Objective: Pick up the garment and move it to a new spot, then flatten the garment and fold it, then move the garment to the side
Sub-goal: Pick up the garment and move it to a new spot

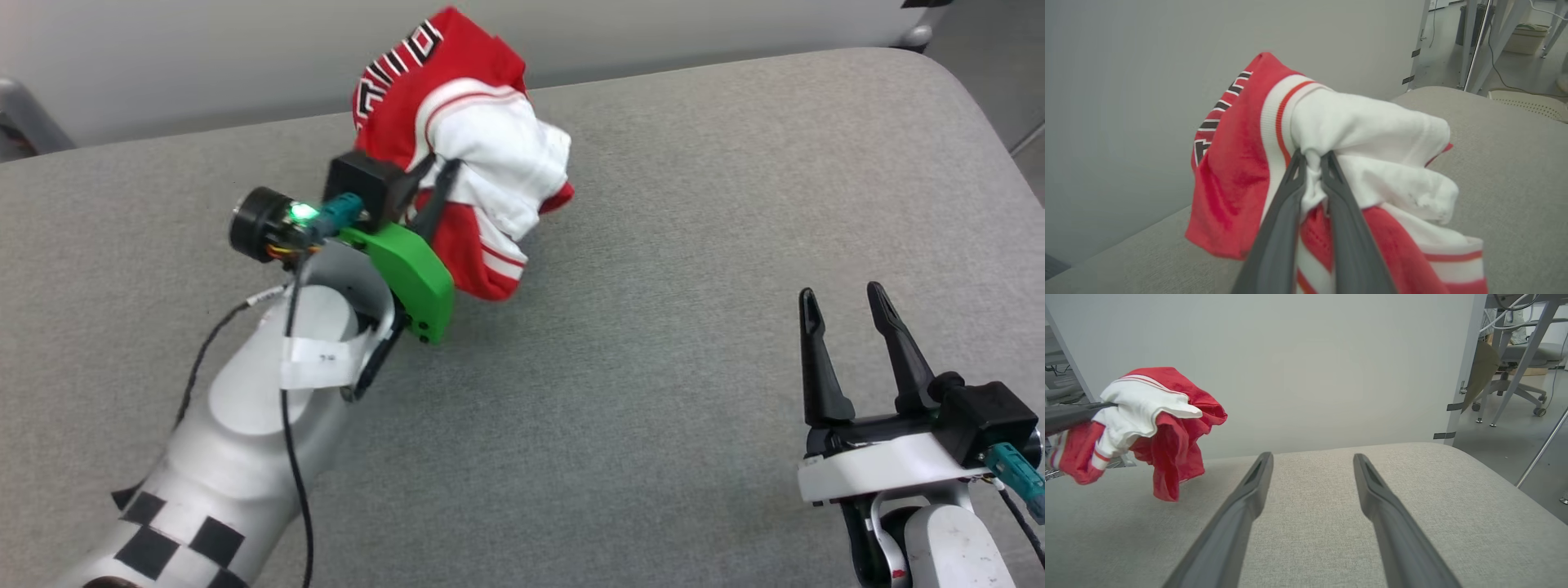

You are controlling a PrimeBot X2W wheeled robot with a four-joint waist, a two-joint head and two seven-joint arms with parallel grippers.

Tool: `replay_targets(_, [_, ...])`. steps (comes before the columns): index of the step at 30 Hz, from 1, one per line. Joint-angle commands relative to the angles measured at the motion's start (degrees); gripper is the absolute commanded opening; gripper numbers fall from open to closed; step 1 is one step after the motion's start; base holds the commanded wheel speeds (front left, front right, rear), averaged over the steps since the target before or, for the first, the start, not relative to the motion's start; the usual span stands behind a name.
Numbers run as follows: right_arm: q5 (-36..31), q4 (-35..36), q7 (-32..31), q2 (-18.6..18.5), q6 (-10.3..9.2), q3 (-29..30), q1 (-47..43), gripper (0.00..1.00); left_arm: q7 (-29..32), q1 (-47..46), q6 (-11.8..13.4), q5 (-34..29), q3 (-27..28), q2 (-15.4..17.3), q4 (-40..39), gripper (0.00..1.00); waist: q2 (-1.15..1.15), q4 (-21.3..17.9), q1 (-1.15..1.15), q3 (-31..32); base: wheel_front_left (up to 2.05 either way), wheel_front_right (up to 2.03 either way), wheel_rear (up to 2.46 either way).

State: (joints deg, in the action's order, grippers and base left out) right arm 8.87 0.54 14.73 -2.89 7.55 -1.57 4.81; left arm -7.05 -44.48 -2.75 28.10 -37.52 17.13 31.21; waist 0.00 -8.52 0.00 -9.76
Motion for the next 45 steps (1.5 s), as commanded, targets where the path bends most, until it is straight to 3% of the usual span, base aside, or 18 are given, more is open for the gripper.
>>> replay_targets(1, [0.34, 0.17, 0.27, 0.01, -0.06, 0.08, 0.07, 1.0, -0.72, 0.63, 0.26, -0.89, -1.0, -1.23, 1.66, 0.0, 0.0, -3.12, 0.0, -1.01, 0.0, 0.0, 0.0])
replay_targets(6, [0.81, 0.24, 0.27, 0.01, -0.06, 0.55, 0.1, 1.0, -1.14, 2.71, -0.64, -1.39, -4.99, -7.03, 9.92, 0.0, 0.0, -5.0, 0.0, -1.6, 0.0, 0.0, 0.0])
replay_targets(7, [0.87, 0.26, 0.27, 0.01, -0.06, 0.62, 0.11, 1.0, -1.93, 2.91, -0.56, -1.46, -5.33, -8.05, 10.89, 0.38, 0.0, -5.11, 0.0, -1.68, 0.0, 0.0, 0.0])
replay_targets(8, [0.96, 0.29, 0.27, 0.01, -0.06, 0.65, 0.12, 1.0, -2.91, 3.15, -0.46, -1.6, -5.78, -9.24, 12.07, 1.0, 0.0, -5.22, 0.0, -1.78, 0.0, 0.0, 0.0])
replay_targets(14, [1.16, -0.24, 0.27, 0.01, -0.06, 0.35, 0.09, 1.0, -5.63, 3.99, -1.52, -1.23, -8.3, -13.03, 16.46, 1.0, 0.0, -4.32, 0.0, -1.3, 0.0, 0.0, 0.0])
replay_targets(21, [0.4, -1.01, 0.27, 0.01, -0.06, 0.57, -0.64, 1.0, -7.77, 3.23, -1.48, 0.03, -6.01, -13.53, 14.62, 1.0, 0.0, -0.33, 0.0, 1.25, 0.0, 0.0, 0.0])
replay_targets(27, [-0.98, -1.71, 0.27, 0.01, -0.06, 1.43, -2.44, 1.0, -7.93, 6.34, 0.45, -1.3, 1.68, -9.93, 3.12, 1.0, 0.0, 4.47, 0.0, 4.55, 0.0, 0.0, 0.0])
replay_targets(34, [-2.16, -2.19, 0.27, 0.02, -0.06, 2.29, -4.42, 1.0, -7.94, 17.66, 2.12, -3.2, 11.32, -6.33, -9.82, 1.0, 0.0, 8.9, 0.0, 6.99, 0.0, 0.0, 0.0])
replay_targets(39, [-2.09, -2.29, 0.27, 0.02, -0.06, 2.42, -5.38, 1.0, -7.94, 26.76, 2.01, -5.15, 16.18, -6.11, -16.58, 1.0, 0.0, 10.82, 0.0, 7.46, 0.0, 0.0, 0.0])
replay_targets(45, [-1.96, -2.73, 0.27, 0.02, -0.06, 2.32, -6.17, 1.0, -7.94, 35.6, 0.64, -8.79, 20.56, -8.29, -21.31, 1.0, 0.0, 11.92, 0.0, 7.51, 0.0, 0.0, 0.0])
